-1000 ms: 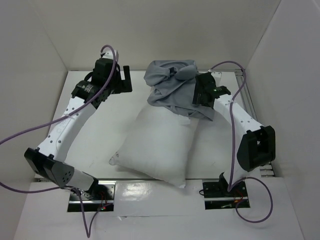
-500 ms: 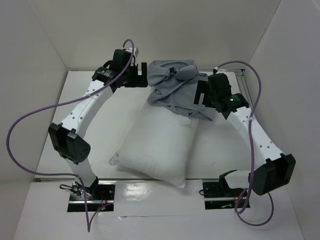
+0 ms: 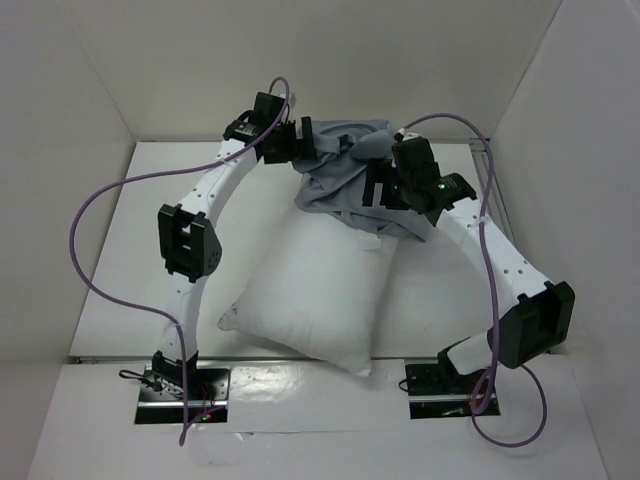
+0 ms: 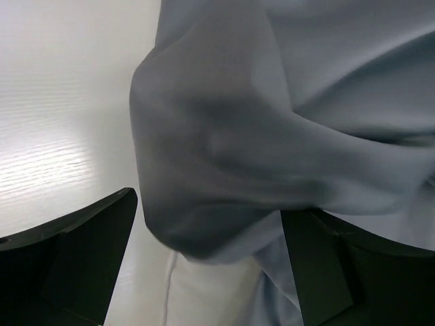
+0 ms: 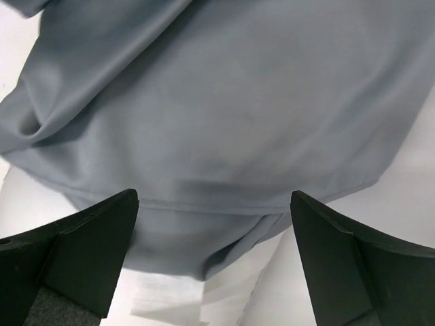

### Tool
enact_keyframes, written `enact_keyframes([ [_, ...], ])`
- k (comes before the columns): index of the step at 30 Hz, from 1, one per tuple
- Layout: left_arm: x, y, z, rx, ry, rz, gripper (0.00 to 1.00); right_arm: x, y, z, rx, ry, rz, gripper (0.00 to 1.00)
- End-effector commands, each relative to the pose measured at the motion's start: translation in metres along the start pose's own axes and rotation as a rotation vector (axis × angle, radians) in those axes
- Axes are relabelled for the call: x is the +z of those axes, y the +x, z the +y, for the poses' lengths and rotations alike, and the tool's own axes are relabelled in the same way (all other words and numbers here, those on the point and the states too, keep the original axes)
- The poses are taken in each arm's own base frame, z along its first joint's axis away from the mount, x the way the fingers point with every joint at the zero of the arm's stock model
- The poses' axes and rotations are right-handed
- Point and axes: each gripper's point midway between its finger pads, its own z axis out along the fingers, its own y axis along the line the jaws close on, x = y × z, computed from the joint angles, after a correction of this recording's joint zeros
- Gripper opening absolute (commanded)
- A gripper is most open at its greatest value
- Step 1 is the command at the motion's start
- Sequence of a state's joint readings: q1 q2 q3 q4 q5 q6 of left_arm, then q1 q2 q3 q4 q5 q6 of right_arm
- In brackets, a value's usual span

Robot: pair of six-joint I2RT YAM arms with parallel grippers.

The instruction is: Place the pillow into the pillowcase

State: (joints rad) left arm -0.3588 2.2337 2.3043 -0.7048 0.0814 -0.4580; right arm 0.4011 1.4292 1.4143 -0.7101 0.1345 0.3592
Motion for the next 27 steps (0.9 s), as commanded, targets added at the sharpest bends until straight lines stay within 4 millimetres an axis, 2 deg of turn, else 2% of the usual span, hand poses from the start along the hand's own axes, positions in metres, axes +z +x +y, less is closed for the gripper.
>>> enact_keyframes([
  [1, 0.005, -0.013, -0.025, -0.061, 0.159, -0.015, 1.0, -0.01, -0.001, 0.028, -0.023, -0.067, -0.003, 1.0],
  [2, 0.008, -0.011, -0.031, -0.069, 0.197, -0.005, 1.0, -0.012, 0.005, 0.032, -0.035, -0.073, 0.013, 1.0],
  [3, 0.004, -0.013, -0.038, -0.077, 0.266, 0.008, 0.92, -0.015, 0.013, 0.03, -0.048, -0.062, 0.033, 1.0],
  [4, 0.001, -0.015, -0.048, -0.089, 0.315, 0.01, 0.77, -0.018, 0.02, 0.037, -0.045, -0.063, 0.048, 1.0],
  [5, -0.012, -0.031, -0.053, -0.091, 0.363, -0.031, 0.34, -0.025, 0.025, 0.036, -0.052, -0.067, 0.055, 1.0],
  [6, -0.022, -0.039, -0.054, -0.104, 0.4, -0.043, 0.15, -0.031, 0.03, 0.037, -0.045, -0.068, 0.069, 1.0],
  [7, -0.033, -0.049, -0.056, -0.126, 0.418, -0.062, 0.01, -0.035, 0.041, 0.039, -0.052, -0.073, 0.089, 1.0],
  [8, -0.044, -0.061, -0.045, -0.149, 0.416, -0.09, 0.0, -0.048, 0.042, 0.045, -0.045, -0.119, 0.08, 1.0],
  [9, -0.072, -0.082, -0.049, -0.141, 0.442, -0.156, 0.0, -0.054, 0.052, 0.045, -0.06, -0.122, 0.101, 1.0],
  [10, -0.089, -0.094, -0.047, -0.143, 0.453, -0.193, 0.0, -0.064, 0.063, 0.057, -0.085, -0.153, 0.122, 1.0],
  [11, -0.11, -0.112, -0.035, -0.161, 0.447, -0.247, 0.0, -0.069, 0.074, 0.064, -0.102, -0.166, 0.15, 1.0],
  [12, -0.126, -0.121, -0.028, -0.173, 0.432, -0.283, 0.0, -0.076, 0.078, 0.07, -0.12, -0.166, 0.156, 1.0],
  [13, -0.162, -0.142, -0.018, -0.176, 0.428, -0.362, 0.0, -0.086, 0.1, 0.083, -0.175, -0.165, 0.197, 1.0],
  [14, -0.178, -0.146, -0.024, -0.163, 0.439, -0.387, 0.0, -0.097, 0.111, 0.094, -0.197, -0.193, 0.218, 1.0],
  [15, -0.198, -0.158, -0.006, -0.185, 0.416, -0.432, 0.0, -0.098, 0.12, 0.097, -0.224, -0.161, 0.215, 1.0],
  [16, -0.216, -0.165, 0.0, -0.182, 0.406, -0.468, 0.0, -0.105, 0.129, 0.103, -0.242, -0.166, 0.22, 1.0],
  [17, -0.247, -0.174, 0.003, -0.183, 0.395, -0.53, 0.0, -0.112, 0.153, 0.114, -0.267, -0.18, 0.254, 1.0],
  [18, -0.269, -0.183, 0.021, -0.199, 0.364, -0.579, 0.0, -0.111, 0.165, 0.116, -0.277, -0.178, 0.278, 1.0],
  [20, -0.296, -0.188, 0.036, -0.205, 0.324, -0.636, 0.0, -0.104, 0.19, 0.118, -0.273, -0.172, 0.321, 1.0],
  [21, -0.326, -0.19, 0.037, -0.196, 0.307, -0.689, 0.0, -0.102, 0.2, 0.121, -0.232, -0.16, 0.339, 1.0],
  [22, -0.341, -0.192, 0.053, -0.213, 0.261, -0.722, 0.0, -0.097, 0.206, 0.12, -0.209, -0.142, 0.351, 1.0],
  [23, -0.352, -0.191, 0.061, -0.221, 0.234, -0.745, 0.0, -0.094, 0.21, 0.124, -0.184, -0.141, 0.335, 1.0],
  [24, -0.363, -0.191, 0.067, -0.226, 0.212, -0.769, 0.0, -0.086, 0.22, 0.116, -0.13, -0.092, 0.344, 1.0],
  [25, -0.383, -0.19, 0.072, -0.223, 0.189, -0.806, 0.0, -0.079, 0.223, 0.111, -0.107, -0.061, 0.328, 1.0],
  [26, -0.386, -0.187, 0.073, -0.218, 0.195, -0.801, 0.0, -0.072, 0.225, 0.109, -0.076, -0.054, 0.322, 1.0],
  [27, -0.382, -0.183, 0.073, -0.224, 0.219, -0.775, 0.0, -0.059, 0.23, 0.09, -0.043, 0.012, 0.337, 0.99],
])
